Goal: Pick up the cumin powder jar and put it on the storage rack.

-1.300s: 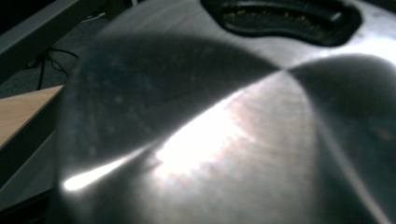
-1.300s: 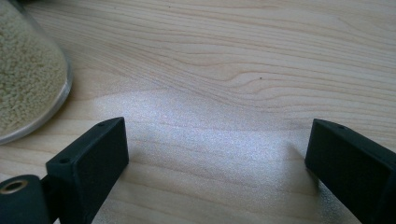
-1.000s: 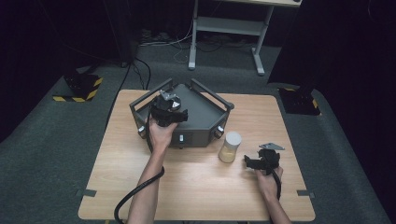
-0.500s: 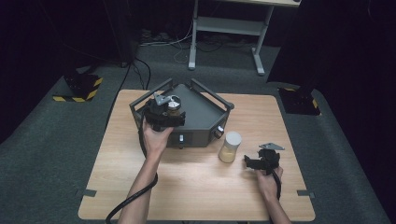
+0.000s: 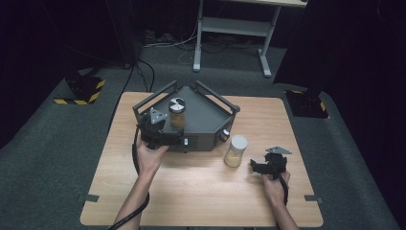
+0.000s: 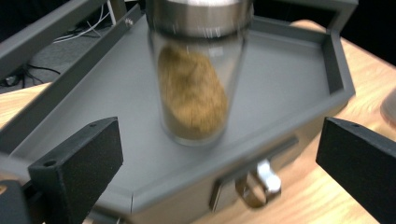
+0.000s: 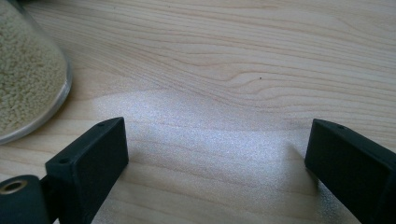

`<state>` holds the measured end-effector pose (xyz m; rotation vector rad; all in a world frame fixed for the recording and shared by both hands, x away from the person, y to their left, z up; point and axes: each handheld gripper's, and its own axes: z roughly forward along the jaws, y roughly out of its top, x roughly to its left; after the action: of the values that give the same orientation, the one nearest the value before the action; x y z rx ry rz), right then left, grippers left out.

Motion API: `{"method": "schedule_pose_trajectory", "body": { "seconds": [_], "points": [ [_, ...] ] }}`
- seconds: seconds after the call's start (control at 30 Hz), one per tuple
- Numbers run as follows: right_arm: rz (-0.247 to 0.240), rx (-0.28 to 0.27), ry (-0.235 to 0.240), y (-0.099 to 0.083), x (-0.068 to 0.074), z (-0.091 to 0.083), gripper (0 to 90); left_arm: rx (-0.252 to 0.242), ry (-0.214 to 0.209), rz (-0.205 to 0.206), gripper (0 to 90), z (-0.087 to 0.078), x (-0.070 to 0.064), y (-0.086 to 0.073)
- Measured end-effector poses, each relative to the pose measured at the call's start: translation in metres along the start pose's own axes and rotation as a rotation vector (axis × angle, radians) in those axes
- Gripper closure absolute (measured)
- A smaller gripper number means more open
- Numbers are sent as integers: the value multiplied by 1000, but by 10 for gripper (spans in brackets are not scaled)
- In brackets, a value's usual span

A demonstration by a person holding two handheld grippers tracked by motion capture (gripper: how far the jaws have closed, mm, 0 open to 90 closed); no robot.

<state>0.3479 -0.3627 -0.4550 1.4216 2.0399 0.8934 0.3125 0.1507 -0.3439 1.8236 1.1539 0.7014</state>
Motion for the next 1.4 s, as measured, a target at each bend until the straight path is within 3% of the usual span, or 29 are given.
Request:
{"method": "schedule_pose_trajectory", "body": {
  "seconds": [0.17,0.3,0.53,0.7,0.9,1.27,1.4],
  "points": [
    [-1,0,0,0,0,0,54,-8,12,21,3,-10,-5,-20],
    [-1,0,-1,0,0,0,54,-52,38,16,2,-16,-10,-38],
    [-2,0,-2,0,0,0,53,-84,-13,-24,2,-17,-7,-67],
    [-2,0,-2,0,0,0,54,-50,-33,-14,2,-9,-8,-79],
    [-2,0,-2,0,0,0,53,14,-20,41,2,2,-13,-92],
    [-1,0,-3,0,1,0,53,69,-77,10,1,25,-9,-109],
    [-1,0,-3,0,1,0,54,93,-84,24,1,33,-12,-111]
  ]
}}
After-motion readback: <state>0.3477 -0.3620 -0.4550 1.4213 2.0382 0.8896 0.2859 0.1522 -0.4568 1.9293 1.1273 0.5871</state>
